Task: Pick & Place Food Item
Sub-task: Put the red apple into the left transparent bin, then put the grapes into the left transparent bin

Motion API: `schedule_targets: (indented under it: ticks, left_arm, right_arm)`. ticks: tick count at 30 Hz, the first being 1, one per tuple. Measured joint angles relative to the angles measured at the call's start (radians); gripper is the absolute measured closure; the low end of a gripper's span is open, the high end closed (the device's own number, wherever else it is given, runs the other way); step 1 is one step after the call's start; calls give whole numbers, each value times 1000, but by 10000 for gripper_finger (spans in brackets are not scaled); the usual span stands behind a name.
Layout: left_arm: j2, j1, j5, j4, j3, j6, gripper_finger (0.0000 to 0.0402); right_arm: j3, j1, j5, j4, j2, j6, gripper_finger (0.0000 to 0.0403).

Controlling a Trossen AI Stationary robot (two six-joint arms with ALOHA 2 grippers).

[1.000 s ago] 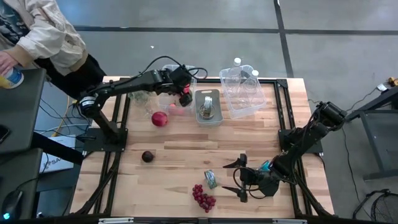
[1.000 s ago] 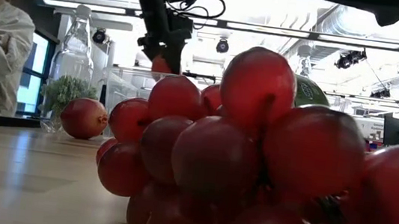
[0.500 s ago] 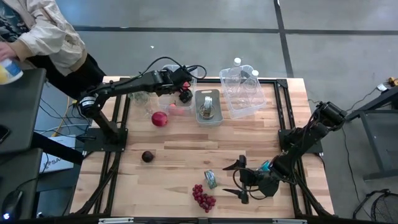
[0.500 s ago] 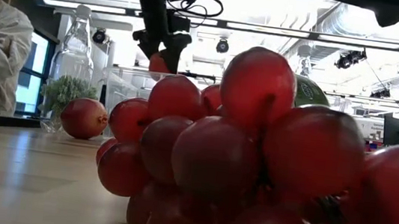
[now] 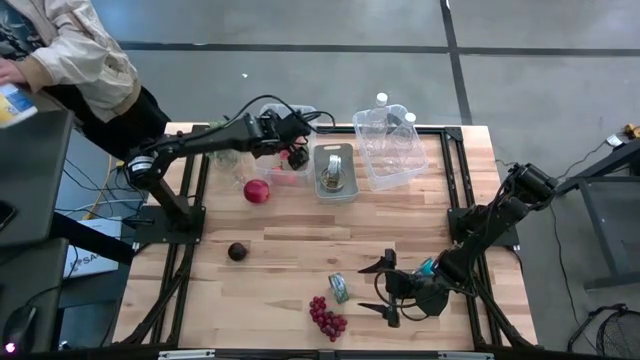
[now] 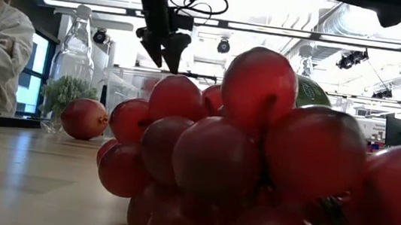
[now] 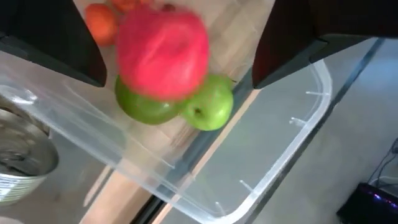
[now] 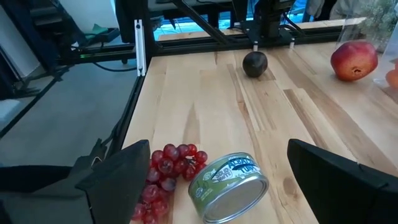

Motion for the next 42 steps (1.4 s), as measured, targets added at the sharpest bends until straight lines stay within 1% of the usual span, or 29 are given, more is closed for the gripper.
schedule_targets:
  ticks: [5, 8, 13, 16, 18, 19, 21, 25, 27, 28, 29, 31, 33, 36, 39, 42]
  left_arm:
    - [0, -4, -4, -2, 0, 31, 3]
    - [0, -15, -65, -2, 0, 40, 2]
    - [-5, -78, -174, 5, 0, 175, 2]
    - [-21, -140, -194, 5, 0, 265, 2]
    - [-34, -189, -145, -3, 0, 316, 2]
    - [-42, -217, -97, -13, 0, 332, 2]
    - [-58, -275, 54, -45, 1, 345, 2]
    - [-78, -374, 399, -157, 2, 325, 2]
    - [-81, -404, 522, -235, 2, 339, 2]
    - [-82, -412, 561, -282, 1, 340, 2]
    - [-82, -420, 590, -323, 1, 316, 2]
    - [-82, -433, 614, -364, 1, 216, 2]
    - [-83, -447, 616, -397, -9, 116, 2]
    - [-83, -509, 613, -427, -28, 48, 2]
    - [-83, -596, 614, -391, -65, 14, 2]
    - [-83, -688, 604, -280, -120, 3, 2]
  right_arm:
    - [0, 0, 0, -2, 0, 10, 33]
    - [0, 0, 0, -2, 0, 10, 33]
    - [0, 0, 0, -3, 0, 5, 33]
    - [0, 0, 1, -4, 0, 2, 33]
    - [0, 0, 1, -5, 0, 2, 33]
    - [0, 0, 0, -5, 0, 2, 33]
    - [0, 0, 0, -6, 0, 1, 33]
    - [0, 0, 0, -10, 0, 3, 33]
    - [0, 0, 0, -11, 0, 6, 33]
    - [0, 0, 0, -11, 0, 6, 33]
    - [0, 0, 0, -11, 0, 7, 33]
    - [0, 0, 0, -11, 0, 10, 33]
    - [0, 0, 0, -11, 0, 11, 33]
    - [0, 0, 0, -12, 0, 11, 33]
    - [0, 0, 0, -22, 0, 12, 33]
    - [0, 0, 0, -33, 0, 13, 33]
